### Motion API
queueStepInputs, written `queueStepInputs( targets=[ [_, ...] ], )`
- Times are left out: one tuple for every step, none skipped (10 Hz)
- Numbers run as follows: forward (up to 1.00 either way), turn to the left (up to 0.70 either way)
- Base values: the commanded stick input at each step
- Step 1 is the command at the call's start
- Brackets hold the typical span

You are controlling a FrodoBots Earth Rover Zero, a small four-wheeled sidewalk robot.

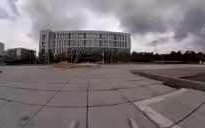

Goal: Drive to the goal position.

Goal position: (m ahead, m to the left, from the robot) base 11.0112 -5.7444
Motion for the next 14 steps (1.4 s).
queueStepInputs(
  targets=[
    [1.0,0.0],
    [1.0,0.0],
    [1.0,0.0],
    [1.0,0.0],
    [1.0,0.0],
    [1.0,0.0],
    [1.0,0.0],
    [1.0,0.0],
    [1.0,0.0],
    [1.0,0.0],
    [1.0,0.0],
    [1.0,0.0],
    [1.0,0.0],
    [1.0,0.0]
  ],
)
